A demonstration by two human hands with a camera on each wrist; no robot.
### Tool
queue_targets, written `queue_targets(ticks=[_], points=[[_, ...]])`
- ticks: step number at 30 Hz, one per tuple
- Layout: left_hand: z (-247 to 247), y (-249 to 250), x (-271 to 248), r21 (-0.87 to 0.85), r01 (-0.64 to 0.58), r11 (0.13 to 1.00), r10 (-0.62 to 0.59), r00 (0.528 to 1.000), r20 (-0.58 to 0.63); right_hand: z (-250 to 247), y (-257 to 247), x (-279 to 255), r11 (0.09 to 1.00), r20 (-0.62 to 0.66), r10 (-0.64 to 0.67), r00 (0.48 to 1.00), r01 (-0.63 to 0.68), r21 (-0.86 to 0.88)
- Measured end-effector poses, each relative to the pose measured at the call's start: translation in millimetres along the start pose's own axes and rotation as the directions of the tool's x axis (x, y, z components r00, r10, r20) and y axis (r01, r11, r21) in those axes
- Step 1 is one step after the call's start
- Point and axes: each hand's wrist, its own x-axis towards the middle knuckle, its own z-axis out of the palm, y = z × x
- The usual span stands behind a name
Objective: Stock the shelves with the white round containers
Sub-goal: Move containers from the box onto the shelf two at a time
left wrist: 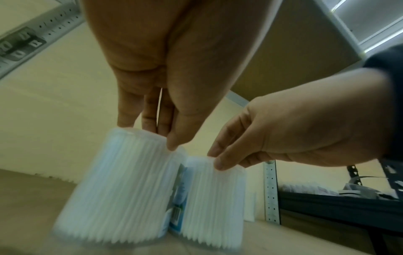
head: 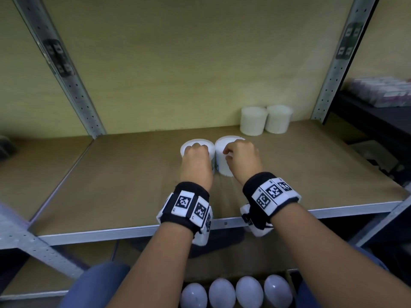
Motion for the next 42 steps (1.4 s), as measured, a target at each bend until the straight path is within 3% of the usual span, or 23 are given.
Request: queue_targets(ticks=[17, 34, 42], points=[[42, -23, 129, -0.089, -0.048, 0.995, 0.046, 0.999, -0.026, 26, 13, 124, 0.998, 0.004, 0.033, 0.999, -0.033, 0.055], [65, -22, 179, 0.021, -0.097, 0.995, 0.098, 0.995, -0.034, 42, 29, 173, 0.997, -0.018, -0.055, 0.998, 0.054, -0.055], [41, -33, 161, -0.055, -0.089, 0.994, 0.098, 0.979, 0.179, 19, 25, 146, 0.973, 0.173, -0.083, 0.981, 0.117, -0.198]])
